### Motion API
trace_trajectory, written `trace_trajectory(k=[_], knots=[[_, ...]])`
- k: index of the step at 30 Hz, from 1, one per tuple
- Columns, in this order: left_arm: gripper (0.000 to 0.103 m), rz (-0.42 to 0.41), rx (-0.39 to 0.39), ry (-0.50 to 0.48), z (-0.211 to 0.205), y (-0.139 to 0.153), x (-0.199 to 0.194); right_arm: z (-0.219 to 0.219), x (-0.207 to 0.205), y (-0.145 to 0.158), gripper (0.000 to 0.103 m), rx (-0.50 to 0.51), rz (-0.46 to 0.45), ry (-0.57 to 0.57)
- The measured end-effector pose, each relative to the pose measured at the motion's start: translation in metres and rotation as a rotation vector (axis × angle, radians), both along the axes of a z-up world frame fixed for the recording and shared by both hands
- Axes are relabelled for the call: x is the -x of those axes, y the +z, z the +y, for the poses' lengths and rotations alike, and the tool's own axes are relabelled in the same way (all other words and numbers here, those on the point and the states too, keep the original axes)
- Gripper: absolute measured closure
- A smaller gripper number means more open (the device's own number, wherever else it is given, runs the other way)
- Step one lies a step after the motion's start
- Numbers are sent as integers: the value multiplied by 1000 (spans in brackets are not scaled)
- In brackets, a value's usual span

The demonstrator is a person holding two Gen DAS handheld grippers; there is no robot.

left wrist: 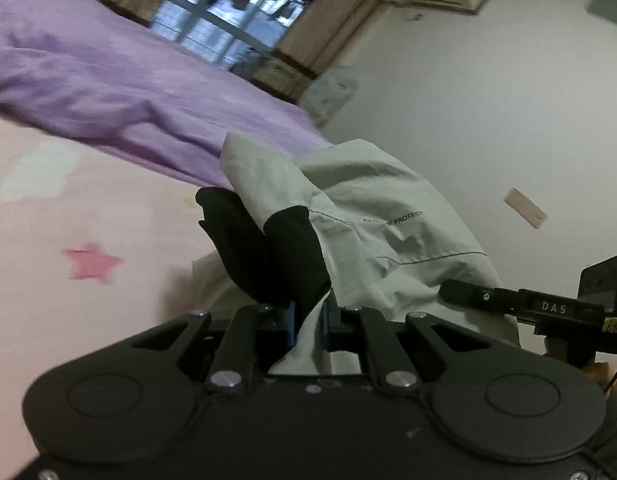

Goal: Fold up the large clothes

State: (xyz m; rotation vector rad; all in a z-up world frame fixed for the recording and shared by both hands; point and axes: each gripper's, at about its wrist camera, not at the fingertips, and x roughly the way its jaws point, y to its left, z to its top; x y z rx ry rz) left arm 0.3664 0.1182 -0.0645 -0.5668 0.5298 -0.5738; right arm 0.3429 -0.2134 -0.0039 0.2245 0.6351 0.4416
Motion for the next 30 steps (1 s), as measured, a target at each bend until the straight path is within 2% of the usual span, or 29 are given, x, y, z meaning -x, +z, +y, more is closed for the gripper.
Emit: trace_trajectory(k=[5,9,13,17,19,21,23,24,25,26,27,29,30], knots=[[95,-5,34,-87,-66,3,-12,-63,12,12,73,24,-1,-72],[95,20,45,-153,-111,-5,-23,-106,22,4,73,35,20,-125],[95,66,31,-203,-143,-25,-34,-143,25,-21,73,9,76,-183],[94,137,-2,-217,-165,-57,-49,-166,20,-61,72,-3,163,-226],[90,150,23,-217,-160,-66,-45,-171,18,-82,69,-4,192,-248],[83,158,34,-226,-160,-72,-47,-177,19,-99,63,-25,204,-262],[62,160,10,-223,-158,-76,-48,-186,19,-114,51,-33,220,-259],[58,156,17,-215,-156,-74,-46,-190,19,-121,41,-23,237,-272],[45,149,32,-200,-154,-72,-43,-191,20,-124,35,-8,249,-303],[33,124,39,-161,-151,-65,-41,-194,24,-122,35,9,238,-335],[28,88,23,-115,-153,-55,-37,-192,28,-116,35,41,215,-378],[7,5,-30,-34,-163,-32,-34,-181,36,-98,35,147,147,-482],[2,-34,-54,-4,-170,-18,-33,-171,40,-89,37,215,96,-533]])
